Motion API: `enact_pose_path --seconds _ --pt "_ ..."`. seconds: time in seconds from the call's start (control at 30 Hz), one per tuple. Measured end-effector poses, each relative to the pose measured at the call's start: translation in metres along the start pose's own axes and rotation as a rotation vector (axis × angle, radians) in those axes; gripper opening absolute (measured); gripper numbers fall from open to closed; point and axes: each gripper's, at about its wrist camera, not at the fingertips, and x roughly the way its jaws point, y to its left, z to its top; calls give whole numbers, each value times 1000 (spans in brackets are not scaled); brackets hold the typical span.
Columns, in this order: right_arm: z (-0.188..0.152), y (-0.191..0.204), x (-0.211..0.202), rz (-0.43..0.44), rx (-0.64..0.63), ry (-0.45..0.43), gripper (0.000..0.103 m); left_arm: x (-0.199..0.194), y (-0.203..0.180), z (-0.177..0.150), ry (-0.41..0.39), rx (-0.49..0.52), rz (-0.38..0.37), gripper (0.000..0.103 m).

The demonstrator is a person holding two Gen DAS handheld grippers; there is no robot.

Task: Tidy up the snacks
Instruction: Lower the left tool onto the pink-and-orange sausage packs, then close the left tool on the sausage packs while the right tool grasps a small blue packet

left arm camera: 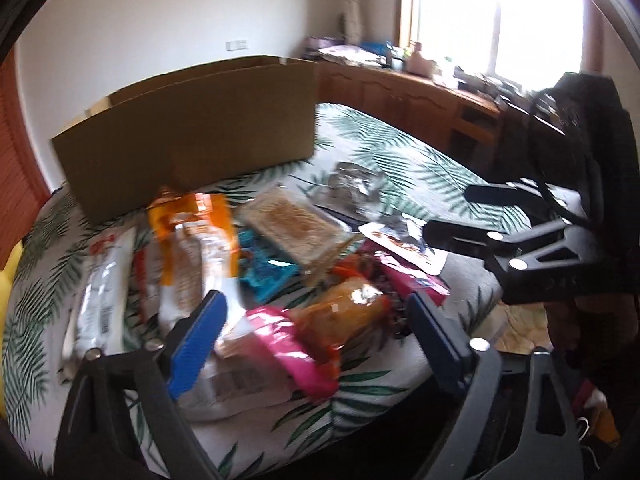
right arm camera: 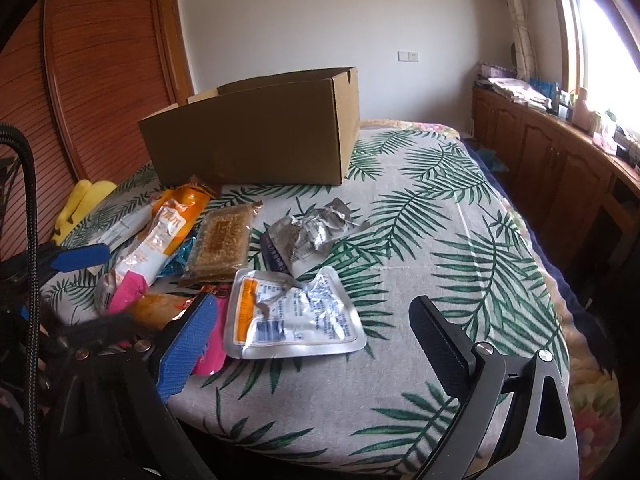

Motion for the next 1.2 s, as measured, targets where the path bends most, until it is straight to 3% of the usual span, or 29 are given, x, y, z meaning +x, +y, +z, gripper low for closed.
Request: enact_pose_path --seconds 0.17,0.43,0.93,1.2 --pt "2 -4 1 -9 -14 15 97 9 -14 4 44 100 -31 89" --pt "2 -5 2 10 -14 26 97 21 -16 -1 134 162 -92 73" --pt "1 -5 38 71 -22 120 97 14 2 -13 97 56 -133 46" --pt "0 12 54 23 -187 156 99 6 11 -18 66 1 -121 42"
